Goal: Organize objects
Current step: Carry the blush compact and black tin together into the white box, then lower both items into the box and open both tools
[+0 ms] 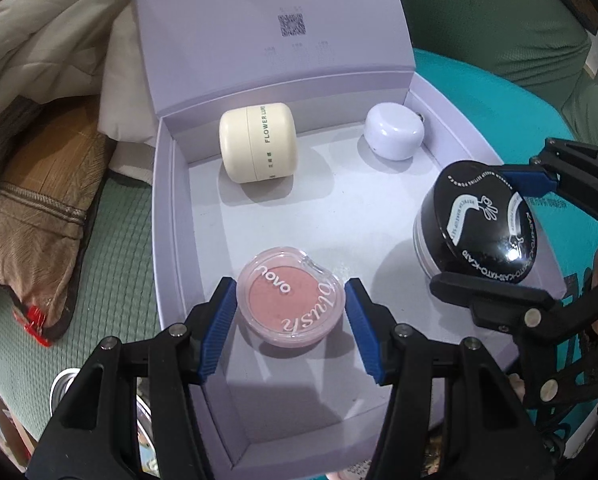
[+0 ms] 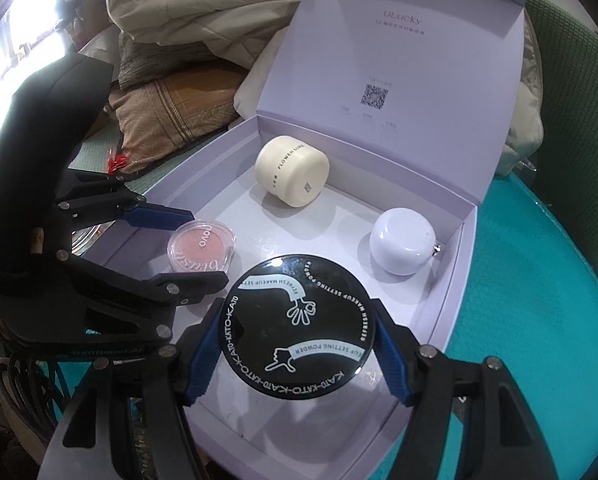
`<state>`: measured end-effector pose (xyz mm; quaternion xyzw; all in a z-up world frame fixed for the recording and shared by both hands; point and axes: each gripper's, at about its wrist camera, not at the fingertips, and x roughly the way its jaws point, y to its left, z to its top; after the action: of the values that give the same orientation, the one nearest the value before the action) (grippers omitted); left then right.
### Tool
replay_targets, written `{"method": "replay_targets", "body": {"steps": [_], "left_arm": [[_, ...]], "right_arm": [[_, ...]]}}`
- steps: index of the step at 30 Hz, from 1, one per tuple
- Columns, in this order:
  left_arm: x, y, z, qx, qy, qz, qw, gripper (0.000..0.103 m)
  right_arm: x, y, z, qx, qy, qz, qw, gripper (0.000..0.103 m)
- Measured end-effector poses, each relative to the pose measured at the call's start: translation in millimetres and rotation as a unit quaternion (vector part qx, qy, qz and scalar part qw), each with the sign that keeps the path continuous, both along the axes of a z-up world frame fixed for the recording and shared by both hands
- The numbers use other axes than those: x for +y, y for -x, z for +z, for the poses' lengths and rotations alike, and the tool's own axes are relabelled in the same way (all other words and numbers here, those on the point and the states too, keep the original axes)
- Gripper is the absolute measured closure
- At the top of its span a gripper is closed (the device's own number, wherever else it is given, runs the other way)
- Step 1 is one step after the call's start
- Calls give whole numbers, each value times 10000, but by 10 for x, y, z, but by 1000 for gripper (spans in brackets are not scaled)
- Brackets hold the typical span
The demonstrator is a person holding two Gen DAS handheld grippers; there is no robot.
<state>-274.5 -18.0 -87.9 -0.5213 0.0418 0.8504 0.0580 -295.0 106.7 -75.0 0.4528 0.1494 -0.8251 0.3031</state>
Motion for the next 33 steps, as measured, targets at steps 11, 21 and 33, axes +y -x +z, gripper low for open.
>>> {"method": "replay_targets", "body": {"steps": [11,21,33], "left_arm": [[60,142,-49,17,190,-257,9995,49],[76,248,-69,115,218,-281,9993,49],[57,270,-57,121,275,-178,9994,49]], "right_arm": [[-13,167,-133,-139,-110,-87,9998,33],[-57,237,-169,-12,-328,-126,9994,33],[-119,306,-227,-57,-536,-177,9984,33]]}}
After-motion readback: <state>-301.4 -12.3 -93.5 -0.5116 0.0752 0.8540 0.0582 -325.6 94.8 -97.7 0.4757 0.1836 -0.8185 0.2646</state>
